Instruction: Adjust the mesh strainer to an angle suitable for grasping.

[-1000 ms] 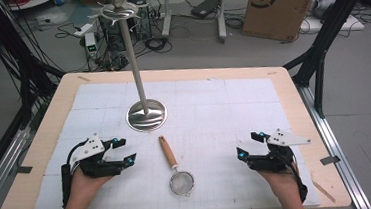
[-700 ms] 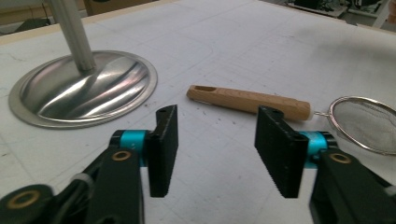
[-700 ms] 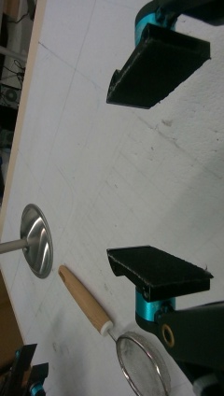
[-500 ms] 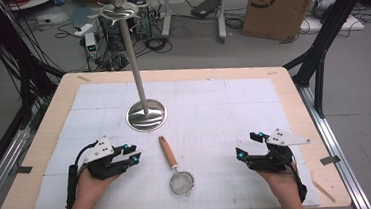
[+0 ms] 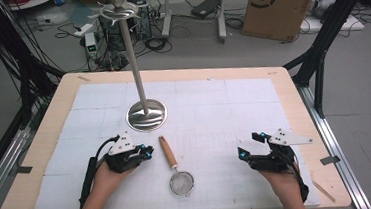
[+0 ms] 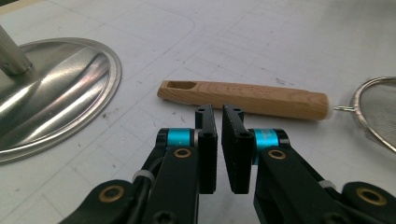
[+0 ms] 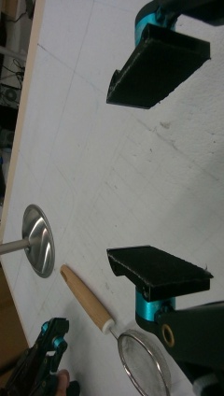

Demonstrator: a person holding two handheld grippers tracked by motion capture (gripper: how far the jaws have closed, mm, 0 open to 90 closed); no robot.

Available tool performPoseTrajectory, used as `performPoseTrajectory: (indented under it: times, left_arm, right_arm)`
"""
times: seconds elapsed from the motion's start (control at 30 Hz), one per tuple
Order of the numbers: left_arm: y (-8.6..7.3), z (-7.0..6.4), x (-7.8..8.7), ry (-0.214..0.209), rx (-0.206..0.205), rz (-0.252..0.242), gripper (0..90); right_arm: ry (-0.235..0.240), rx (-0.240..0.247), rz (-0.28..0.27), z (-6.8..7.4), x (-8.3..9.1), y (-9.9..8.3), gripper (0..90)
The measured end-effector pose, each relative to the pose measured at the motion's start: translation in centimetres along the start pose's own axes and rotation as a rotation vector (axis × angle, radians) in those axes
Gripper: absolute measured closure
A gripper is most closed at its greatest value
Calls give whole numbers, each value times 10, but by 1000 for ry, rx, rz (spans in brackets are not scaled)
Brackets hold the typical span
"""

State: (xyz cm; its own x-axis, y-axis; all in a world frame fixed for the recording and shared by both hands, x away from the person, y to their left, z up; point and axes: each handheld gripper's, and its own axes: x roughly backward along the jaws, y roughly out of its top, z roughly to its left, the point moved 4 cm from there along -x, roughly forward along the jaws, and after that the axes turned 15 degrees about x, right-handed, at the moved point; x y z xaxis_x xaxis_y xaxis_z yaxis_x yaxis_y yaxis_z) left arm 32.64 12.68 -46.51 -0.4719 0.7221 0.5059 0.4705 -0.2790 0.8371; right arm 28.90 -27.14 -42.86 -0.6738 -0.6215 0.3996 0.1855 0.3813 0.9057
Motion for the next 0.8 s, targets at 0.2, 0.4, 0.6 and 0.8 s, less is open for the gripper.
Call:
performPoseTrajectory:
  times: [0.2, 0.4, 0.6, 0.8]
  left_arm:
    - [5, -4, -20, 8, -16, 31, 869]
    - [9, -6, -34, 42, -24, 75, 896]
    - [17, -12, -45, 38, -60, 100, 897]
    - [24, -26, -58, 10, -101, 123, 897]
  right_arm:
    - [11, 2, 7, 1, -1, 0, 206]
    - [6, 3, 5, 0, 0, 0, 207]
    - [8, 3, 4, 0, 1, 0, 207]
    - [11, -2, 7, 0, 0, 0, 207]
